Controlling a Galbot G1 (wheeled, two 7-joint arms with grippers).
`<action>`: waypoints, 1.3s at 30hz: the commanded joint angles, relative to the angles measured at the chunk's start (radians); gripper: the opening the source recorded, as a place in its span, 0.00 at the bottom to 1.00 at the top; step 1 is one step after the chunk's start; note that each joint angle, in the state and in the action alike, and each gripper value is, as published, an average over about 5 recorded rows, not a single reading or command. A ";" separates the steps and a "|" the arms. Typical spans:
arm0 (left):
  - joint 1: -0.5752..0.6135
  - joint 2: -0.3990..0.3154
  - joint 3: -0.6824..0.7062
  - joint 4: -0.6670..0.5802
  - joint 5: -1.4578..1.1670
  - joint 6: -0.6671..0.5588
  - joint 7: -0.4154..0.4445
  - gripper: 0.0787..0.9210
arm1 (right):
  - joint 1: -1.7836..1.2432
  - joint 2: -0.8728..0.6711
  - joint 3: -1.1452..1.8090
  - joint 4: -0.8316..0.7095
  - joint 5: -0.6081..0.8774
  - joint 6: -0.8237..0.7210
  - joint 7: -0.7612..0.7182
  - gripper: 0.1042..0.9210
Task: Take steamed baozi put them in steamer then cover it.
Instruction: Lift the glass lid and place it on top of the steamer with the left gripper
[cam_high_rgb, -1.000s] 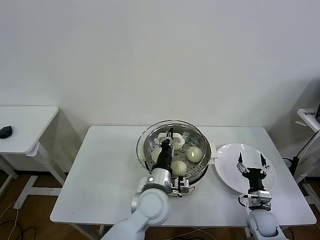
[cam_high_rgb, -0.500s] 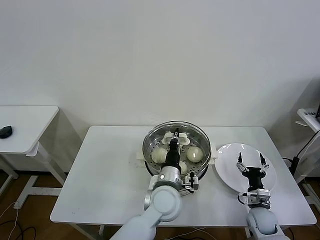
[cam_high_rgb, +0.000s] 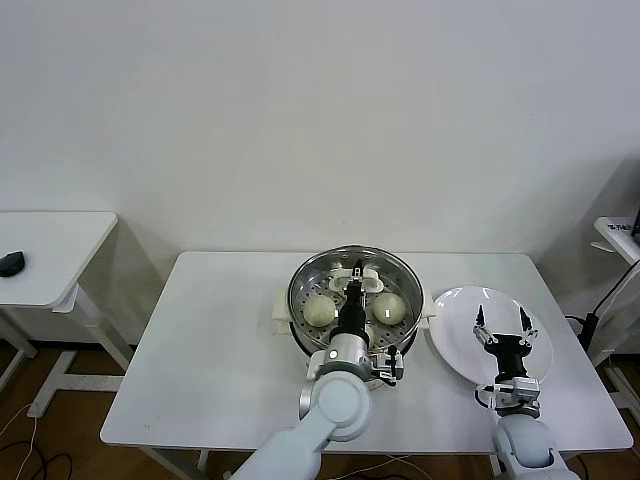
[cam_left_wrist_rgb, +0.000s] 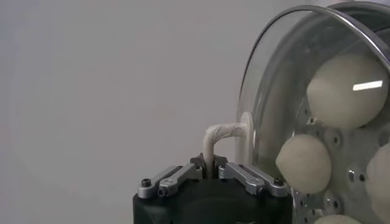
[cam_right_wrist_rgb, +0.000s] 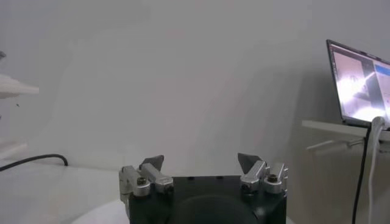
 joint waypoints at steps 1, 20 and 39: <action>-0.009 -0.011 0.000 0.031 0.028 -0.015 -0.011 0.14 | 0.003 -0.001 0.002 -0.004 0.000 0.001 0.000 0.88; -0.002 -0.009 0.002 0.047 0.057 -0.017 0.017 0.14 | 0.011 0.001 0.004 -0.009 -0.004 0.002 0.002 0.88; 0.004 -0.012 -0.008 0.036 0.073 -0.032 0.046 0.19 | 0.014 0.001 0.005 -0.014 -0.006 0.002 0.003 0.88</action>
